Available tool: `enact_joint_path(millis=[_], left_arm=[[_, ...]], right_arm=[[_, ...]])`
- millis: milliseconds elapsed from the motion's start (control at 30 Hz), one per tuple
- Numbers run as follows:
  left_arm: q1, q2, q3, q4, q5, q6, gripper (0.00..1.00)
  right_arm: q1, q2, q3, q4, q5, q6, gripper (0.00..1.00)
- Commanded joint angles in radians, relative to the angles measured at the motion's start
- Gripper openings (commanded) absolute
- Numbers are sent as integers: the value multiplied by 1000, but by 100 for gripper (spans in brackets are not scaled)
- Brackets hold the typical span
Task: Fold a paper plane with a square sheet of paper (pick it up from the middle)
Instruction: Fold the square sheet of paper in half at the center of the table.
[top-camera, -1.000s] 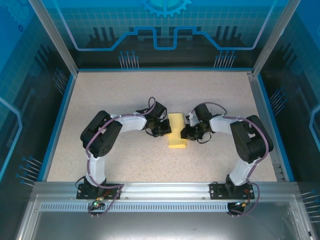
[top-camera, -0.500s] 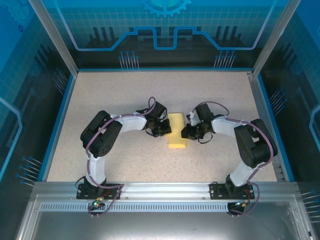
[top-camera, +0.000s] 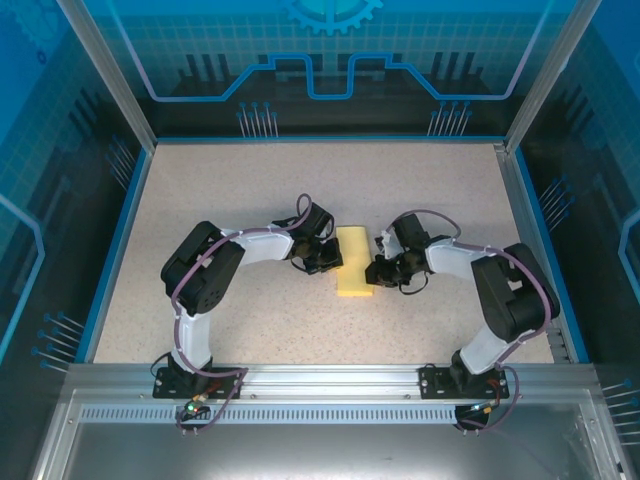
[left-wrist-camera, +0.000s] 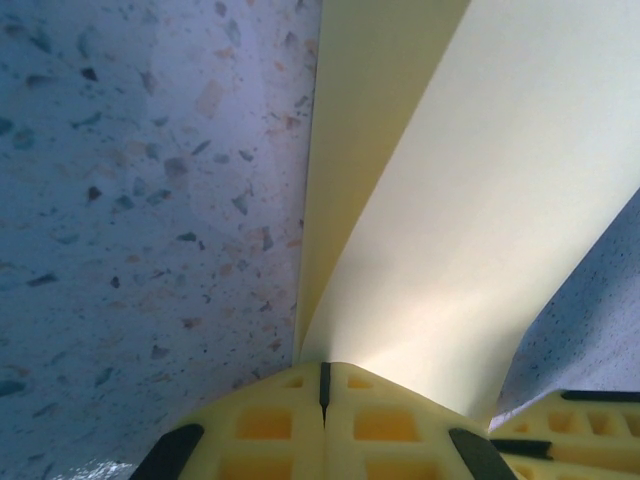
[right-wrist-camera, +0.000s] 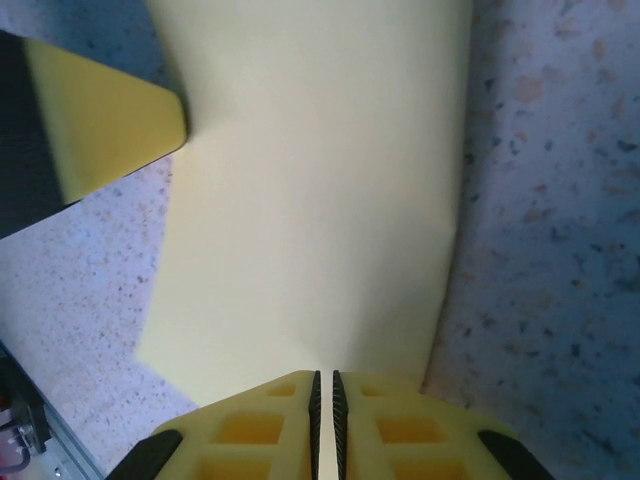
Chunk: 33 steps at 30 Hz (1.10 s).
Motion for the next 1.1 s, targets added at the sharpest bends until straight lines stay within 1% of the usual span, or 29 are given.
enact_joint_path(millis=[0,233,333,533,700,800,967,1067], left_arm=[[-14,74,-24,-136,-65,23,0],[-15,74,-28,-138,-66,23,0],[-15,73,-29,-137,-66,23,0],[-17,73,-28,-138,-68,21,0],[-19,74,-26,-138,-67,23,0],[-19,74,-23,-141,-67,26,0],[-18,73,-21,-143,-67,29,0],[-20,72,-20,-144,-67,33,0]], right_arm=[[23,-19,-24,-15,-18,10,15],[32,23,-80,7,10,27,14],[31,12,-87,-6,15,24,14],[37,-66,-87,-11,-5,44,15],[36,-33,-129,4,26,49,14],[37,-37,-106,-3,26,54,14],[33,-126,-10,-19,43,64,15],[27,-113,45,-3,59,72,15]])
